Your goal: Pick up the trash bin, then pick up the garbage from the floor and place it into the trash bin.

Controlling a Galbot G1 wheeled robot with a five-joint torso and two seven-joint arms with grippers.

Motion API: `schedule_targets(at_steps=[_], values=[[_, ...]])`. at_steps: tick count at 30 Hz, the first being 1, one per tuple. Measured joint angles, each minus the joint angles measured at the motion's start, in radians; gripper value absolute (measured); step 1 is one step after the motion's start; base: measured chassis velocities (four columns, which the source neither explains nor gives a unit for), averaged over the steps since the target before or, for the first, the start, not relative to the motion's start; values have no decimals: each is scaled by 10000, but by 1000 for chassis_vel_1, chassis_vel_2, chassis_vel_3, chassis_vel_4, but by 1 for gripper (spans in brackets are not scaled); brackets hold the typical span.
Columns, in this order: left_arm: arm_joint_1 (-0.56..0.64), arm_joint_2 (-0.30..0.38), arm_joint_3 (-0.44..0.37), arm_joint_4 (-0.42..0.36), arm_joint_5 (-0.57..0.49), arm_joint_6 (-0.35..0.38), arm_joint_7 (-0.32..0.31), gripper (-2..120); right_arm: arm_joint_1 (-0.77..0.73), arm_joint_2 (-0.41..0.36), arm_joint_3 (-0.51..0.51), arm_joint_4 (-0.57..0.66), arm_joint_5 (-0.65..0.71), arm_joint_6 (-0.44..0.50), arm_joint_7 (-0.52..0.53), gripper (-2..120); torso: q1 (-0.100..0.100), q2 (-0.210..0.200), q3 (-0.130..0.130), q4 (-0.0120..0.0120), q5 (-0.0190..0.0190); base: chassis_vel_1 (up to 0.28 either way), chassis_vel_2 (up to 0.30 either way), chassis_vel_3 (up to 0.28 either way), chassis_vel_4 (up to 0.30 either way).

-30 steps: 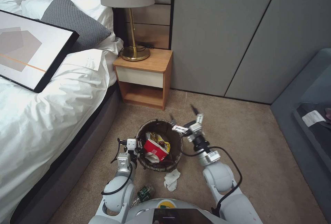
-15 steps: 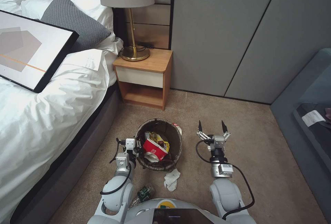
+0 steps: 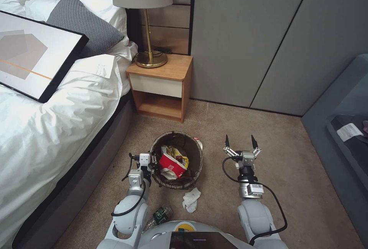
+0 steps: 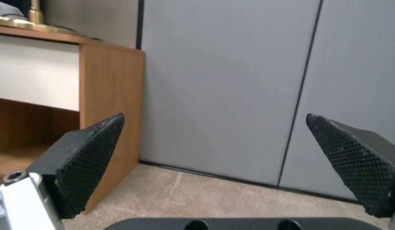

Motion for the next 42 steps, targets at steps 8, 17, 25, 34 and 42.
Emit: schedule_targets(at_steps=[8, 17, 25, 34, 42], values=[[9, 1, 14, -3, 5, -7, -7, 5, 43, -41, 1, -7, 13, 23, -61, 100, 0, 0, 0, 0, 0, 23, 31, 30, 35], [23, 6, 16, -7, 20, -25, -21, 5, 86, -45, 2, -9, 12, 66, -91, 100, 0, 0, 0, 1, 0, 93, 88, 82, 94], [25, 7, -4, -7, 29, -88, -16, 5, 109, -40, 11, -20, 31, 167, -159, 100, 0, 0, 0, 3, 0, 77, 71, 69, 74], [20, 1, 1, -6, 31, -111, -25, 5, 148, -51, 46, -25, 41, 188, -190, 100, 0, 0, 0, 2, 0, 0, 0, 0, 0], [10, -6, 20, -2, 18, -140, -55, 5, 276, -104, 51, -58, 43, 114, -231, 100, 0, 0, 0, -2, 0, 0, 0, 0, 0]])
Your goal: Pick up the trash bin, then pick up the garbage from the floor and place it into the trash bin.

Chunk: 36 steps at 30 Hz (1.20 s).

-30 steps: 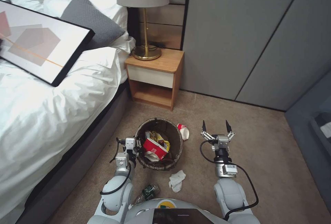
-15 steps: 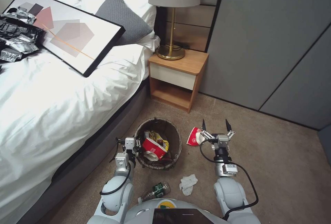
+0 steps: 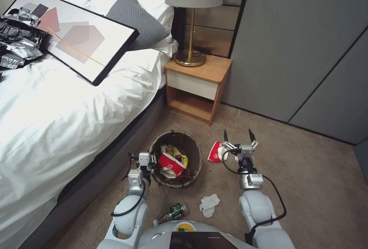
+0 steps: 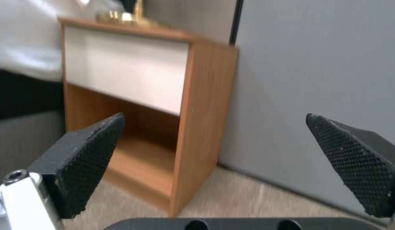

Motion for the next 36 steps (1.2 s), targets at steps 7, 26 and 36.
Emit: schedule_targets(at_steps=[7, 26, 36], values=[[-5, -7, -23, 5, -6, 0, -6, 5, 569, -423, -113, -20, 356, -1499, -180, 100, 0, 0, 0, 1, 0, 0, 0, 0, 0], [48, -11, -77, 43, 10, 39, -21, 5, 5361, -1129, -1365, -4768, 2711, -7765, 12, 100, 2, 0, 1, 2, 0, 0, 0, 0, 0], [79, 9, -22, 69, 28, 42, -50, 5, 6277, -987, -1706, -6806, 2898, -8470, 54, 100, 1, 1, 0, 3, -1, 0, 0, 0, 0]])
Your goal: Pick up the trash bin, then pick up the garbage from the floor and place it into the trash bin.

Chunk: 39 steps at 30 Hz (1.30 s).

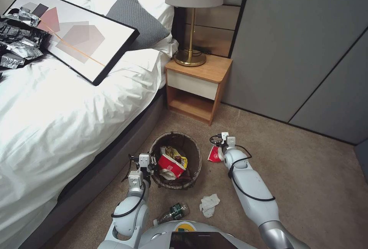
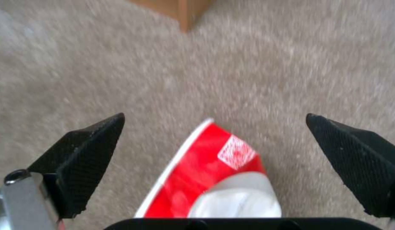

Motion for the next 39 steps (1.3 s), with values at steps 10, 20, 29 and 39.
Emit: schedule_targets(at_steps=[10, 20, 29, 39], values=[[28, 0, 3, -27, 14, 11, -12, 5, 508, 89, 61, -1389, -439, 261, -224, 100, 0, 0, 0, -1, 0, 0, 0, 0, 0], [8, -9, -19, -27, 15, 24, -36, 5, 535, 240, 223, -1798, -457, 325, -222, 100, 0, 0, 1, -1, 0, 0, 0, 0, 0], [-6, -22, -16, -32, 5, 25, -57, 5, 72, 406, 354, -1783, -530, 515, -227, 68, -1, 0, 0, -1, -1, 0, 0, 0, 0], [-22, -25, -1, -34, -5, 25, -73, 5, -138, 405, 398, -1708, -636, 707, -235, 43, -2, 0, -1, -1, -3, 0, 0, 0, 0]])
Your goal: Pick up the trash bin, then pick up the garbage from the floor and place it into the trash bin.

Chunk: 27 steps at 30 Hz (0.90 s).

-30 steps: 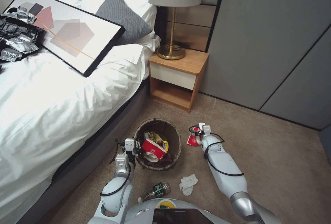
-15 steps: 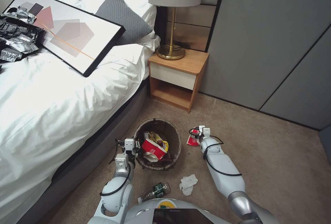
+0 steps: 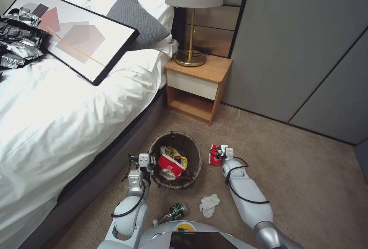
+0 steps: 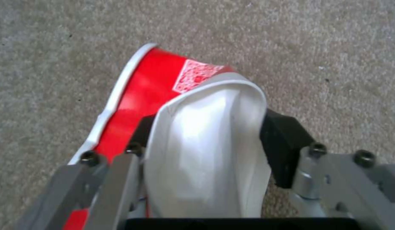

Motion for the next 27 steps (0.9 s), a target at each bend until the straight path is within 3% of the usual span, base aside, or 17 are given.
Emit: schedule_targets(at_steps=[4, 11, 27], values=[[-3, 0, 1, 0, -1, 0, -1, 5, -3, -3, 1, -5, -14, 29, -2, 41, 0, 0, 0, -1, 0, 0, 0, 0, 0], [-9, -5, -1, 0, -4, 0, -4, 5, 1, -20, 3, -21, -50, 97, -20, 22, 0, 0, 0, 0, 1, 0, 0, 0, 0], [-30, -11, 19, 28, -10, -4, -3, 5, -152, -195, 8, 271, -100, 506, 49, 22, 0, -2, 3, -2, 7, 0, 0, 0, 0]])
